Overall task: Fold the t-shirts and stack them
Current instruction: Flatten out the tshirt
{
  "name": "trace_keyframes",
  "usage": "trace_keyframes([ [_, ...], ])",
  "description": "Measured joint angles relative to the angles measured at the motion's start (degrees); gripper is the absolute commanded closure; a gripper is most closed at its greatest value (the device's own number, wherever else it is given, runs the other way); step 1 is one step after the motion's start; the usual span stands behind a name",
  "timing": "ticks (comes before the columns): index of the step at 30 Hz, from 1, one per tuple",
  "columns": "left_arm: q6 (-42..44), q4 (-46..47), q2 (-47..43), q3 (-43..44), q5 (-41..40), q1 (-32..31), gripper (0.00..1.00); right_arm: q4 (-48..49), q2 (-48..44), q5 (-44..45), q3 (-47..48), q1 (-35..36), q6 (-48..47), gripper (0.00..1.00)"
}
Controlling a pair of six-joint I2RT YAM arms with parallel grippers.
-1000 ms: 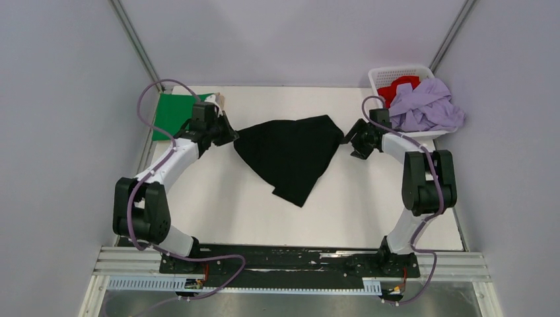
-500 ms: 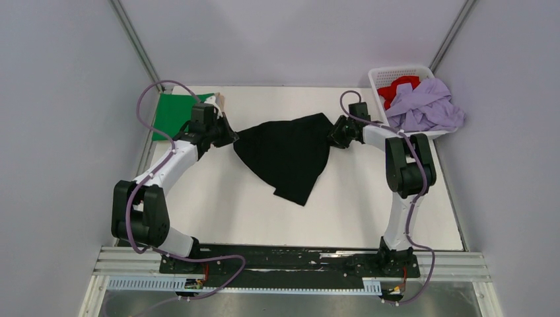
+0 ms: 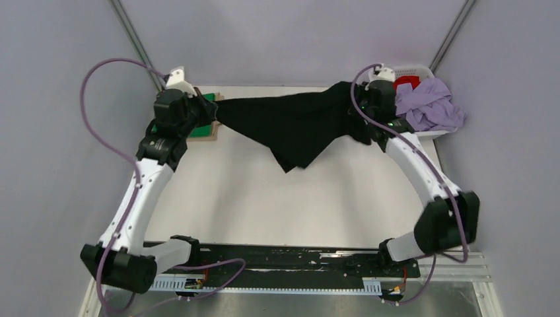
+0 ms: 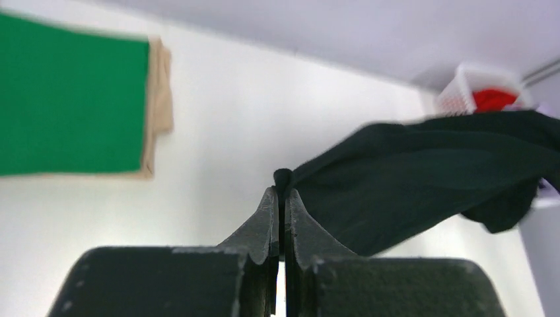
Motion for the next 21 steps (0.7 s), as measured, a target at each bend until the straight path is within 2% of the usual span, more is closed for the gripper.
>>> trace_keyframes([
  [6, 2.2, -3.0, -13.8, 10.6, -6.8, -0.3, 1.00, 1.6, -27.8, 3.1, 0.3, -0.1, -11.6, 1.00],
  [11, 3.2, -4.2, -22.5, 17.6, -7.5, -0.7, 1.00, -1.2, -42.6, -3.3, 7.3, 0.3, -16.3, 1.00],
  [16, 2.8, -4.5, -28.5, 19.1, -3.6, -0.7, 1.00, -4.9, -49.2, -9.7, 12.7, 0.3, -18.3, 1.00],
  [21, 1.0, -5.0, -29.5, 11.8, -2.0, -0.6, 1.00, -9.5, -48.9, -11.0, 12.3, 0.2, -20.3, 1.00],
])
